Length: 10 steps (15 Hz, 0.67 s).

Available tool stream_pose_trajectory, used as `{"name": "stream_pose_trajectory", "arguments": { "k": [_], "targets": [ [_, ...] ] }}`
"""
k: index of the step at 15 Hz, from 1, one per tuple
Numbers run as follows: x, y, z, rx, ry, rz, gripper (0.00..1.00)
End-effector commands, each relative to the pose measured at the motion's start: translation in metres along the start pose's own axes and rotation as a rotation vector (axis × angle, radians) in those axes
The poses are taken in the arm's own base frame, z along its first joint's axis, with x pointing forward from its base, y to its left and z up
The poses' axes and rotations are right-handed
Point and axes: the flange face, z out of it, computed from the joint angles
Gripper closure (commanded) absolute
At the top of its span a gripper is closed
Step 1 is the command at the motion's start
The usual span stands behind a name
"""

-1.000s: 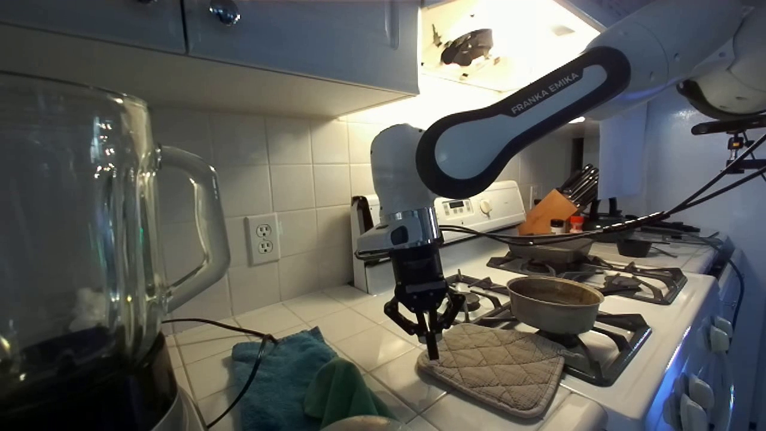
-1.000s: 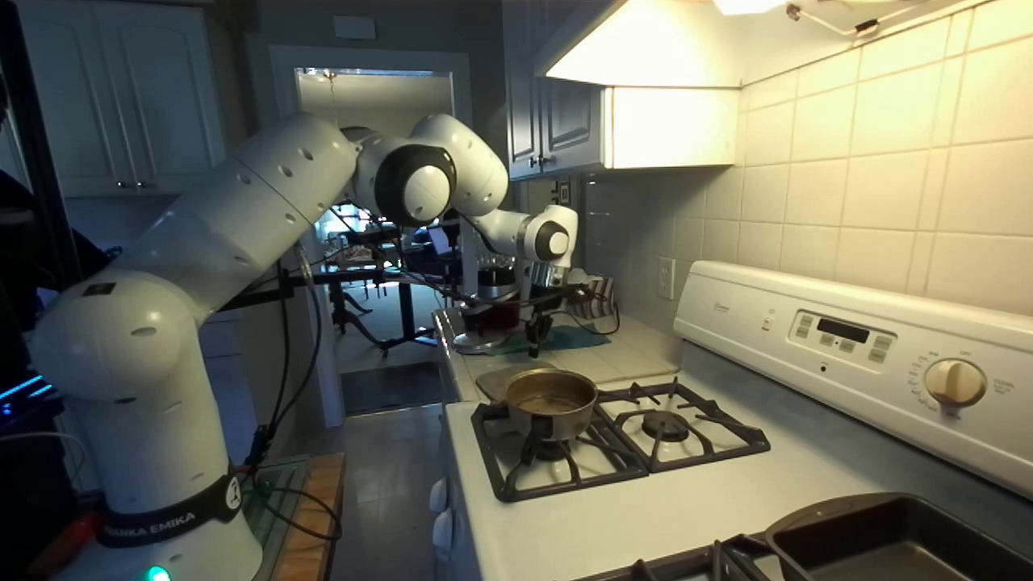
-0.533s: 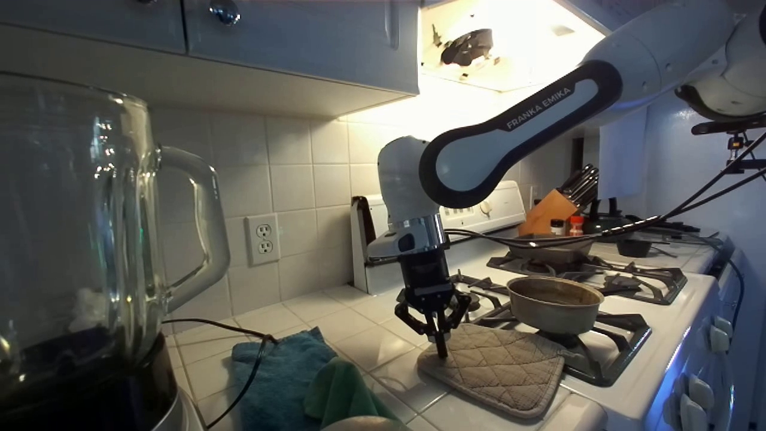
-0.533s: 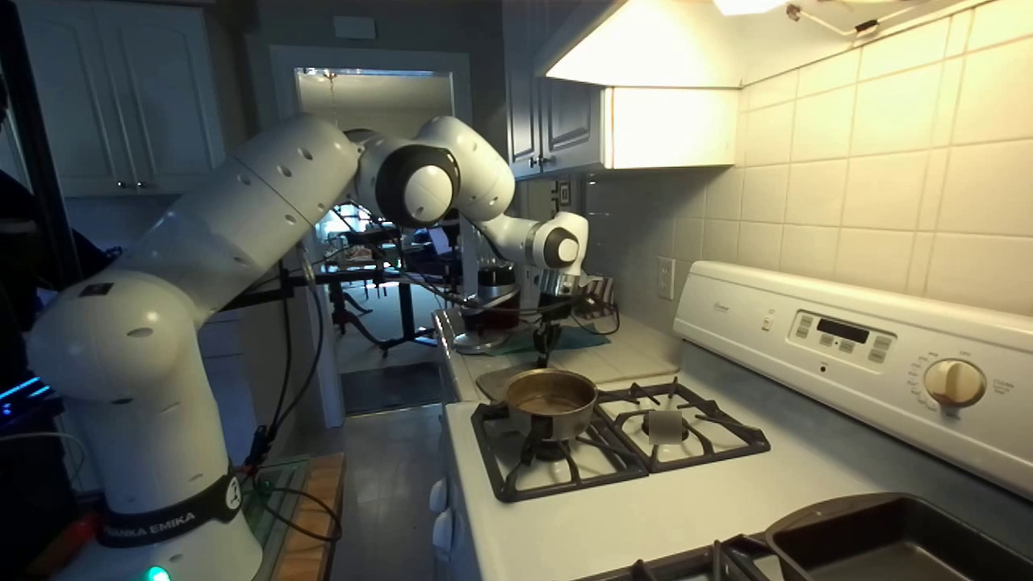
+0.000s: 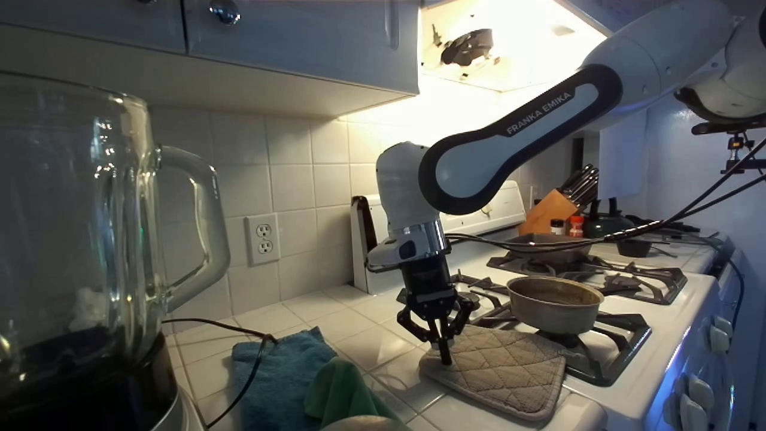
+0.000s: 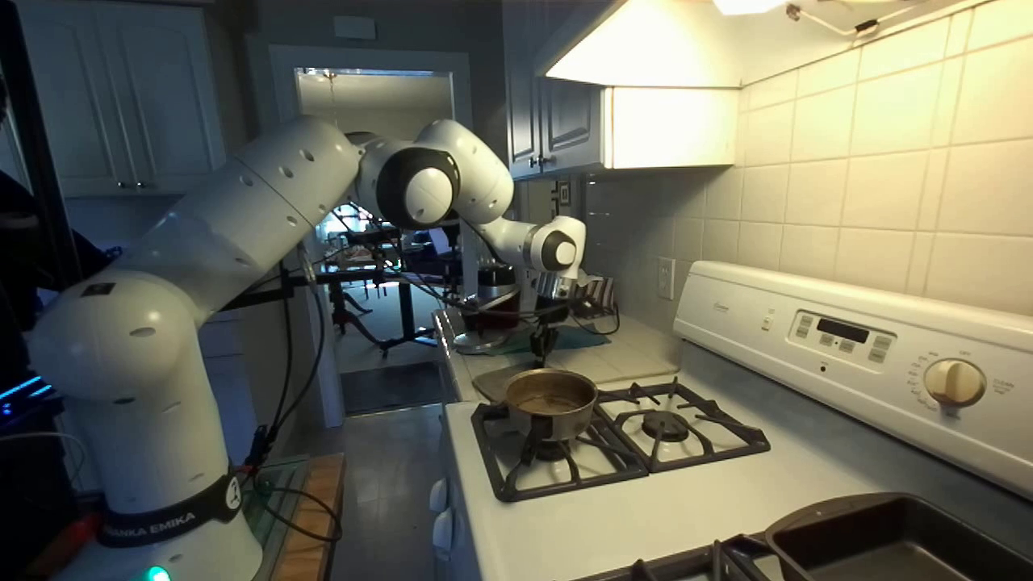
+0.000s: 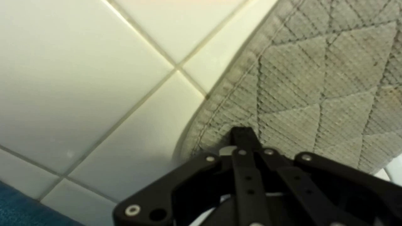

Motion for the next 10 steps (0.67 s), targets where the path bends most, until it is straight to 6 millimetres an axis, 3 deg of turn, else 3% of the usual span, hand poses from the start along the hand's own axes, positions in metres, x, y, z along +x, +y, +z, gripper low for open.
{"name": "stream_pose_trajectory", "arguments": {
  "k": [1,10],
  "targets": [
    [0.014,0.007,0.005,0.011,0.031,-0.034,1.00],
    [0.032,0.026,0.003,-0.018,0.006,-0.055,1.00]
  ]
}}
